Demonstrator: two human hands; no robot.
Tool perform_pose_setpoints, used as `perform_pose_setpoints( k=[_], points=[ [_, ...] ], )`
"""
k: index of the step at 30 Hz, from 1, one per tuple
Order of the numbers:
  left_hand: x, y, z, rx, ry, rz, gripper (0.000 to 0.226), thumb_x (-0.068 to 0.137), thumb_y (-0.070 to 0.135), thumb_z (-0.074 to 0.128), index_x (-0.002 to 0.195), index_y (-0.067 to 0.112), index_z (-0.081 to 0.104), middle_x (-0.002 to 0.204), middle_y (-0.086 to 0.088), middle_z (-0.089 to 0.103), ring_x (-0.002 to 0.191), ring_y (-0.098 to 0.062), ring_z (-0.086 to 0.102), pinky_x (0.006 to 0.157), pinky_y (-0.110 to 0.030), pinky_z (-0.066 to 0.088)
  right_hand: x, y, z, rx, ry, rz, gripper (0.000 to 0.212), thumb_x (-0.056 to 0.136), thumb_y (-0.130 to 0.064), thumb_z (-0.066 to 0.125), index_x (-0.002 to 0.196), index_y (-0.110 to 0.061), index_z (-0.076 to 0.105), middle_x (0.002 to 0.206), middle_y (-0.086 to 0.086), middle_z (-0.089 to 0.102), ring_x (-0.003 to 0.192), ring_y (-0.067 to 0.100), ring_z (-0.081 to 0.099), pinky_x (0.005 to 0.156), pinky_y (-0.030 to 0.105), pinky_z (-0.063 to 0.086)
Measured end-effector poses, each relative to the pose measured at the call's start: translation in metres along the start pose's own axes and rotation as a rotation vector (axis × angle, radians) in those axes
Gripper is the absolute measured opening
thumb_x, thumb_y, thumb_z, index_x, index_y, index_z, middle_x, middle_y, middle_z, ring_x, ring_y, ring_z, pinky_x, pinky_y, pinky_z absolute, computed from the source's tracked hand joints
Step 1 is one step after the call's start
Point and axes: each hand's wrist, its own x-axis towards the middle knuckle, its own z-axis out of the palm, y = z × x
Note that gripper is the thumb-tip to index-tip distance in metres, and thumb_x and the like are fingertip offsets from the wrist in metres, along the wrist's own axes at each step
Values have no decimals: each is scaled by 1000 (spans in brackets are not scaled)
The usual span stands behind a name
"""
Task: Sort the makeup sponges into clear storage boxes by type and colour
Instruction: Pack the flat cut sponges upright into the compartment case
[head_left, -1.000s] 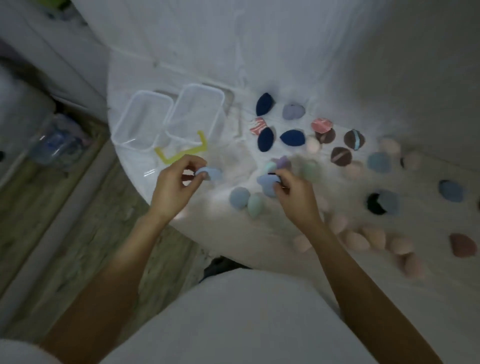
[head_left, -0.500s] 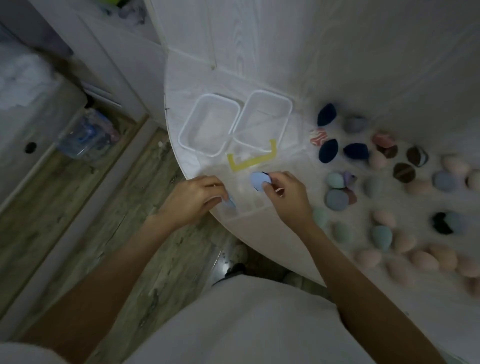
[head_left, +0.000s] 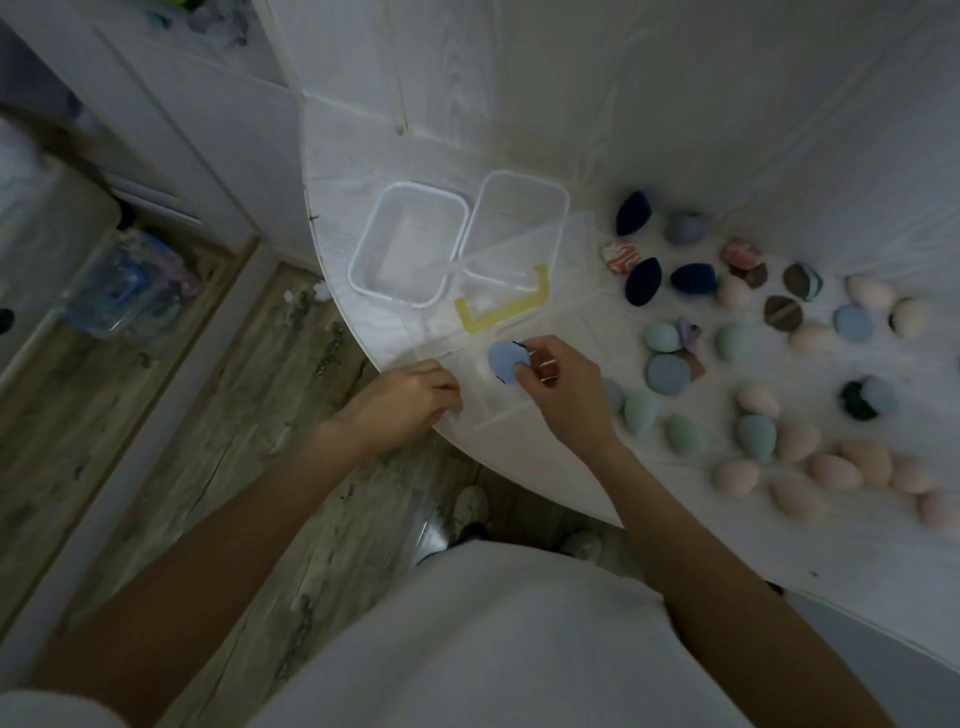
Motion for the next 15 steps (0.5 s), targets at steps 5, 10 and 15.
perform_pose_setpoints(
  k=[5, 10, 15],
  points=[
    [-8, -4, -2, 77, -13, 44, 29, 85, 28, 45, 95, 21, 71, 99, 7, 68, 99, -18, 57, 89, -28, 38, -6, -8, 5, 32, 28, -25, 21, 84, -13, 65, 105, -9, 63, 88, 4, 66, 72, 9, 55, 64, 0, 36],
    [-6, 1, 10, 33, 18, 16, 28, 88, 29, 46, 95, 23, 73, 98, 4, 68, 91, -19, 63, 85, -29, 38, -18, -20, 21, -43, 45, -81, 18, 82, -20, 70, 88, -7, 59, 74, 3, 63, 62, 11, 54, 58, 13, 39],
    [-7, 7, 13, -9, 89, -2, 25, 86, 26, 49, 90, 20, 73, 93, 1, 68, 84, -20, 64, 86, -29, 38, -24, -15, 46, -368, 118, -184, 28, 83, -30, 68, 66, -13, 53, 57, 2, 56, 52, 18, 51, 46, 26, 34]
  ],
)
